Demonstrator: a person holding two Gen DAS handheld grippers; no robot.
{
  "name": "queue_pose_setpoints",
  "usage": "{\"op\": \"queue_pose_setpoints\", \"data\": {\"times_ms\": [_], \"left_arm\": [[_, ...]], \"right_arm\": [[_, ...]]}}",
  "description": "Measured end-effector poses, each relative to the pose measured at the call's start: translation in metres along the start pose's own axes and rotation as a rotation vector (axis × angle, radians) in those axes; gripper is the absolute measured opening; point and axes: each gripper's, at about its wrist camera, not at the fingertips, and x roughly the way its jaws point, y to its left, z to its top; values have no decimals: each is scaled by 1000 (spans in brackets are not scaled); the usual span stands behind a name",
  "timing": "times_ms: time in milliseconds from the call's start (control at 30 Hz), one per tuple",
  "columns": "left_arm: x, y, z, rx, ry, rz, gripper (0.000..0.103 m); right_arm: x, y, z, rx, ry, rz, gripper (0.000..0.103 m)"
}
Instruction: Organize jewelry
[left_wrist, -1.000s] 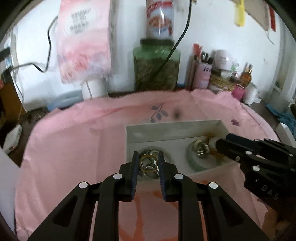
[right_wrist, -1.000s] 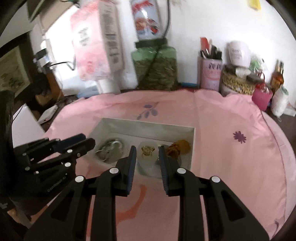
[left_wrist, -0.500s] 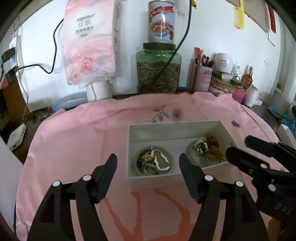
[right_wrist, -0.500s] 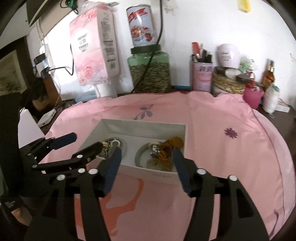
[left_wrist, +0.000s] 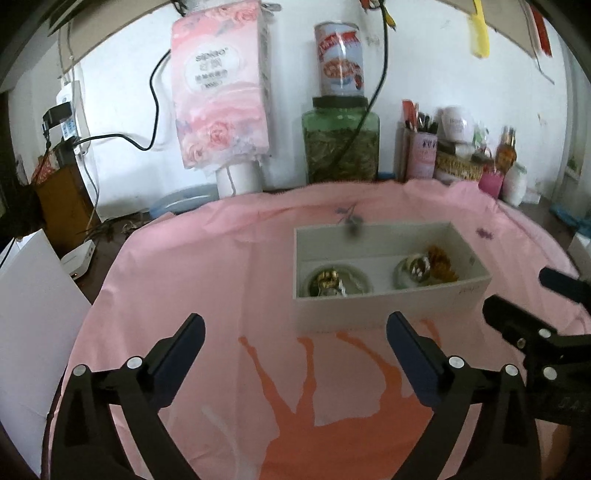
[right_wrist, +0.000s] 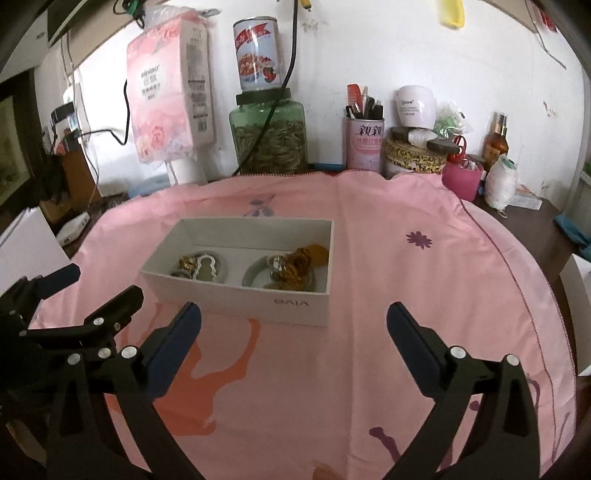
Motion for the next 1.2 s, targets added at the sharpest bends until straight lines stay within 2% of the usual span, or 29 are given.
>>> {"op": "queue_pose_setpoints", "data": {"times_ms": [133, 400, 600, 1200], "left_arm": [[4, -2, -4, 21, 16, -23, 97], [-6, 1, -2, -1, -19, -33, 97], [-4, 9, 0, -37, -5, -14, 97], [-6, 6, -1, -24, -9, 4, 97]], "right_arm": [[-4, -1, 0, 6, -15, 2, 96], [-13, -2, 1, 14, -53, -9, 96], [-5, 2, -2, -3, -28, -24, 96], [-4, 4, -3, -6, -22, -16, 96]]}}
